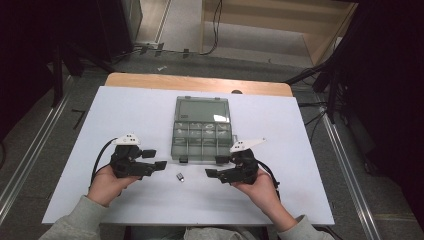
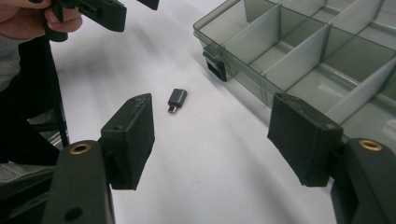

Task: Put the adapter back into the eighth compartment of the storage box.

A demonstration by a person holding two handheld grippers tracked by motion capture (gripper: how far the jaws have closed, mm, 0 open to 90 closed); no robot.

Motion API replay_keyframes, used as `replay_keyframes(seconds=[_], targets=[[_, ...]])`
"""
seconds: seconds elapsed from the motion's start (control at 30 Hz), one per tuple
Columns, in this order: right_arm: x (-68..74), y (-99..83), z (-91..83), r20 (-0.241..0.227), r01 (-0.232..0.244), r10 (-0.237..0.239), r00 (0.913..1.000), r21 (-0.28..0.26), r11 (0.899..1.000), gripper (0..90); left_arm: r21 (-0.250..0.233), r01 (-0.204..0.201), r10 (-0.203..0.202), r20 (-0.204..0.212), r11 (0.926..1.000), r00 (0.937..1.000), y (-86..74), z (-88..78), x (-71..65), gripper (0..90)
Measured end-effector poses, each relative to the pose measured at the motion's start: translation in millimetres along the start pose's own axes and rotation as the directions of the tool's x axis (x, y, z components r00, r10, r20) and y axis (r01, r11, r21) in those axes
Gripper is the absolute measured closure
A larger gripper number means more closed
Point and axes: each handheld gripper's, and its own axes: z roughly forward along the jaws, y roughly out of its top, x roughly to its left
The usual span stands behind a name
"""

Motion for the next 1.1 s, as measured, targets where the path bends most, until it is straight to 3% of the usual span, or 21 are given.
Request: replay_keyframes(seconds=[0.73, 1.1], targets=[[4.4, 10.6, 19.1, -0.033, 0.030, -0.028, 0.9991, 0.042, 0.999, 29.7, -0.008, 0.032, -0.032, -0.009, 0.9995, 0.9995, -17.2, -12.4, -1.9, 29.2], [6.5, 14.4, 30.4, -0.033, 0.041, -0.039, 0.9987, 0.067, 0.997, 29.1, -0.002, 0.024, -0.024, -0.011, 0.9997, 0.9997, -20.7, -13.4, -2.5, 29.0]])
